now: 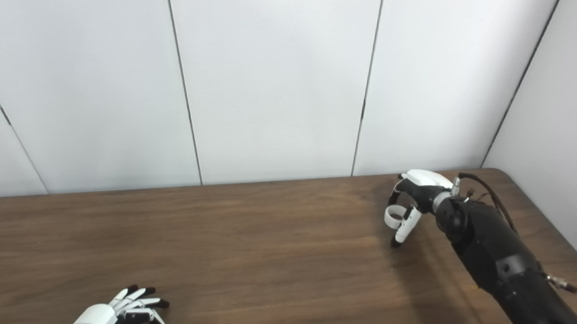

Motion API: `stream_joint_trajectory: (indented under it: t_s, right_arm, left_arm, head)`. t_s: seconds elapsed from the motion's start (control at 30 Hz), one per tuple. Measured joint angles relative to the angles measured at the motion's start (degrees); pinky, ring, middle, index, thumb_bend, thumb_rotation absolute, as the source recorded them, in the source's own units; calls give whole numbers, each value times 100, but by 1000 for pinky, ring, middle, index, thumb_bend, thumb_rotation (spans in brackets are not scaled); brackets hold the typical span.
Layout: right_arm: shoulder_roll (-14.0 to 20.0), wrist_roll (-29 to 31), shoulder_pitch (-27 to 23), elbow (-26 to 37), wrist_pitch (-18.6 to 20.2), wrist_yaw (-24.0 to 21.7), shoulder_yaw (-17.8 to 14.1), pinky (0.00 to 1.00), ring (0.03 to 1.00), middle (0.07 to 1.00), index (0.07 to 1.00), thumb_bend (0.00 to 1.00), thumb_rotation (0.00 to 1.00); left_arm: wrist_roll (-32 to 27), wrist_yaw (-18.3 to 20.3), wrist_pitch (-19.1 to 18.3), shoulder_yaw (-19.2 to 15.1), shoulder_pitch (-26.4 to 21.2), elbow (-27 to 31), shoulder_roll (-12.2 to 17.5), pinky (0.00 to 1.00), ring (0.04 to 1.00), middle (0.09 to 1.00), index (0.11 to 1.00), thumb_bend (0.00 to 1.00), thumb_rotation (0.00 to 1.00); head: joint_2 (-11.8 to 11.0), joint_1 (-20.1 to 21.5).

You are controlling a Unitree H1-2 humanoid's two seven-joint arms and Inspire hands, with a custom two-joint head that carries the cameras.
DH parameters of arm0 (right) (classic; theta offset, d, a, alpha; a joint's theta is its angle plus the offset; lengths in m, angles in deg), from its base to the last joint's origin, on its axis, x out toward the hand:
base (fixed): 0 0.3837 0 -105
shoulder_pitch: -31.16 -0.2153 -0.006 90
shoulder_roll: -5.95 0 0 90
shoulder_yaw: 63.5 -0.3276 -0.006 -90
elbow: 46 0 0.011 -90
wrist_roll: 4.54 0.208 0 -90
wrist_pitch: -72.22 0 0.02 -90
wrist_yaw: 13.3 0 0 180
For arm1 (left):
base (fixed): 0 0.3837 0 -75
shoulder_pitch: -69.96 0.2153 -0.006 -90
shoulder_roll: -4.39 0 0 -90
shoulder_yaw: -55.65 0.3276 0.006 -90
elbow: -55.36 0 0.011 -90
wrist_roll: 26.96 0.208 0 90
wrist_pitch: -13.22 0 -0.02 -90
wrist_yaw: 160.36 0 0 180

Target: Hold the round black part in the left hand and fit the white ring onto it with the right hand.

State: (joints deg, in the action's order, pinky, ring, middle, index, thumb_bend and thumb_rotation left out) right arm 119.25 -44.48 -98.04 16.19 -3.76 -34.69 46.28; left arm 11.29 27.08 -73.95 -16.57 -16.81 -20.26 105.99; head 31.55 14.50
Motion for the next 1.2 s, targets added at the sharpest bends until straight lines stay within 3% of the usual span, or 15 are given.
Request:
stream_joint_trajectory:
  t_s: [0.13,0.6,1.2]
  right_arm:
    - [-17,4,-7,-38,-53,85,9,1000,1000,1000,639,857,112]
    - [-20,13,-8,-37,-99,101,10,997,1000,990,614,835,68]
    - [-16,7,-107,-107,74,-84,104,1000,1000,1000,759,878,122]
  left_arm:
    - [1,10,7,-10,3,0,-12,1000,941,821,480,521,43]
    - [5,9,31,-29,1,-4,-44,1000,939,819,480,521,43]
    - [-9,34,87,-88,58,-3,-44,1000,946,825,480,521,43]
  head:
    - [0,0]
    - [-17,0]
    - [26,44]
